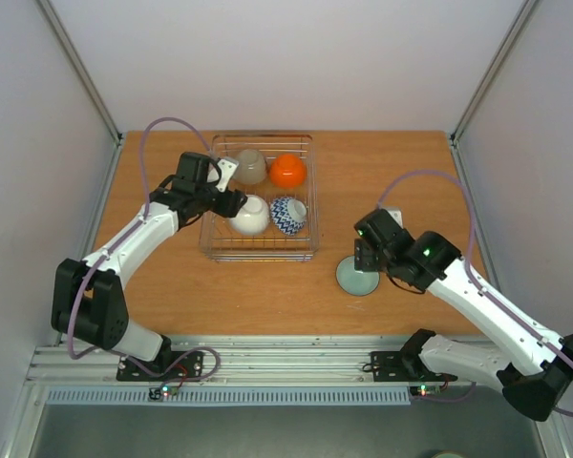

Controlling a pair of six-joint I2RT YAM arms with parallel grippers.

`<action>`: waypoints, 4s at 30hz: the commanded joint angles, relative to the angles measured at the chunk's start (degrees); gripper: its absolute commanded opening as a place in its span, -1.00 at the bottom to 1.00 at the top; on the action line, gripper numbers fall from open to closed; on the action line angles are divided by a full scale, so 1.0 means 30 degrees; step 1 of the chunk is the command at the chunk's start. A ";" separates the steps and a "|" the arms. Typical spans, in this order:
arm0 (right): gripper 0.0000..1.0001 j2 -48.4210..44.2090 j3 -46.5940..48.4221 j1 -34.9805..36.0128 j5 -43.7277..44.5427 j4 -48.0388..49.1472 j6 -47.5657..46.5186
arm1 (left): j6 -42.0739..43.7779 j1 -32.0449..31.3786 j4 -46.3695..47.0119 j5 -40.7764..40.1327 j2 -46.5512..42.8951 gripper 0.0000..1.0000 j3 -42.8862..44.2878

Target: Load the bowls into the dish rack

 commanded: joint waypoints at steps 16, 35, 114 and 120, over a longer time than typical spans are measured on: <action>0.30 -0.3167 -0.8103 -0.0086 -0.2237 0.1356 0.6738 | -0.0333 -0.0091 -0.0020 0.0818 0.0601 0.28 0.0608; -0.34 -0.0725 -0.9911 -0.0371 -0.1607 0.4900 0.7025 | -0.0219 -0.0096 -0.0033 0.0750 0.0482 0.28 0.0608; 0.35 0.5906 0.4640 0.2806 0.0323 1.0235 -0.5283 | 0.2264 -0.4331 -0.1312 0.3202 -0.0752 -0.99 0.0712; 0.72 0.3970 0.1944 0.0588 -0.5265 1.2247 -0.4934 | 0.3027 -0.4030 -0.1865 0.6579 -0.1071 -0.99 0.0617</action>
